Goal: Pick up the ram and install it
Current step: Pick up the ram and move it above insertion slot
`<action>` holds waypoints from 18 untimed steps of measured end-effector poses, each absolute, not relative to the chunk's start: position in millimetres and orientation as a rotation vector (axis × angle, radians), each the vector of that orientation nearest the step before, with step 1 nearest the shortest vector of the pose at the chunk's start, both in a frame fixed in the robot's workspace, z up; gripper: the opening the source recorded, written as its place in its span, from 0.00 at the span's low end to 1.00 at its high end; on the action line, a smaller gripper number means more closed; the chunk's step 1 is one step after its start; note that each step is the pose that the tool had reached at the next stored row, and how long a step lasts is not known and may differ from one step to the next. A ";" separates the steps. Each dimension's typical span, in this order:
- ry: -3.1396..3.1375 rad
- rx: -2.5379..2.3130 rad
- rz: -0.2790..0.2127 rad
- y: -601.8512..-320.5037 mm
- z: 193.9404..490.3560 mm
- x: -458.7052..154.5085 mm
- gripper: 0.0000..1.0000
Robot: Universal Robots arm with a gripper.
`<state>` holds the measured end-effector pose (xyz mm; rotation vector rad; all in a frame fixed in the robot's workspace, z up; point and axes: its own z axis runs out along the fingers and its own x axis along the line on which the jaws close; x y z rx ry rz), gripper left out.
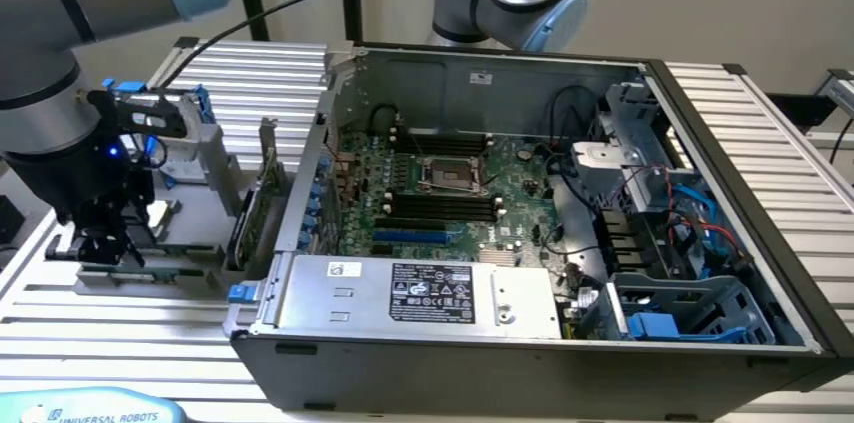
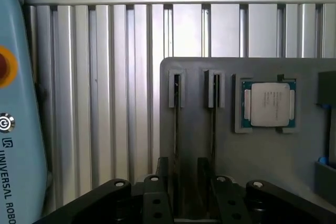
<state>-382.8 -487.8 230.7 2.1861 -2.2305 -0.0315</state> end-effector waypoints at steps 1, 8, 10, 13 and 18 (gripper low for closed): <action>-2.230 2.186 -0.032 -488.1 228.9 -382.8 0.36; -2.229 2.188 -0.032 -489.2 217.3 -382.8 0.36; -2.229 2.188 -0.031 -489.2 214.1 -382.8 0.36; -2.229 2.188 -0.031 -489.2 209.7 -382.7 0.36; -2.229 2.188 -0.031 -489.2 204.2 -382.8 0.36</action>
